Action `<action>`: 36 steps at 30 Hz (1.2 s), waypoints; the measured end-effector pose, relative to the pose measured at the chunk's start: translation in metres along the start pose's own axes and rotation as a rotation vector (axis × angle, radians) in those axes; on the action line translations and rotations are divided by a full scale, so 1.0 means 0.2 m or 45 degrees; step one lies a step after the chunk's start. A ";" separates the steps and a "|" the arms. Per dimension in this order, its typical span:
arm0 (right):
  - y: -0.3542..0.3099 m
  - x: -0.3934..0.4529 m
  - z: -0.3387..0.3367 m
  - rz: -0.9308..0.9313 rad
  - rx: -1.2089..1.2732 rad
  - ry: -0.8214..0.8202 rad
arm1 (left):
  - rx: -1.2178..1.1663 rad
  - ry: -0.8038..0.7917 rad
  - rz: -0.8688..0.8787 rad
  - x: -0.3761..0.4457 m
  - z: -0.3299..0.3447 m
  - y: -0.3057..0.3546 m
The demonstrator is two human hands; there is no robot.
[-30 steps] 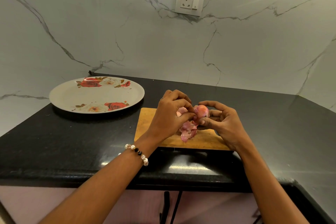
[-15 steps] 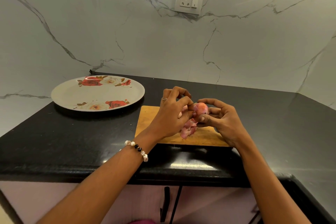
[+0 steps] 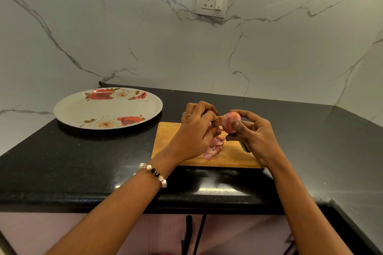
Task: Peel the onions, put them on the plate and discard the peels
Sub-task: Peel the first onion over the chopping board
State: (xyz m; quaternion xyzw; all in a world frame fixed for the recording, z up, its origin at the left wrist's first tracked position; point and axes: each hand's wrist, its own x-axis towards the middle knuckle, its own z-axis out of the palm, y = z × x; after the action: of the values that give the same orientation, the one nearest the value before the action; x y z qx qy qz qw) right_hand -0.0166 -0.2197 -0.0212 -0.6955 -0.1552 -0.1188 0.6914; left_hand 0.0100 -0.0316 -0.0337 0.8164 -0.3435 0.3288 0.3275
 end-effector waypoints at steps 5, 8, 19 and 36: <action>-0.01 0.00 0.00 0.026 0.061 0.067 | 0.028 0.088 -0.009 0.00 -0.01 0.01; -0.01 0.00 0.00 0.040 0.077 0.072 | 0.018 0.102 -0.002 0.00 -0.02 0.01; 0.00 -0.01 0.00 0.049 -0.024 -0.044 | -0.067 0.219 -0.038 0.01 -0.04 0.02; 0.01 0.00 0.01 0.046 -0.184 -0.154 | -0.209 0.107 -0.195 0.02 -0.04 0.05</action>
State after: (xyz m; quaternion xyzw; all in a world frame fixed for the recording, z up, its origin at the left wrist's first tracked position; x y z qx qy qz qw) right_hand -0.0167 -0.2182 -0.0230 -0.7523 -0.1753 -0.0750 0.6307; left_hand 0.0026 -0.0324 -0.0237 0.7961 -0.2921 0.3077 0.4317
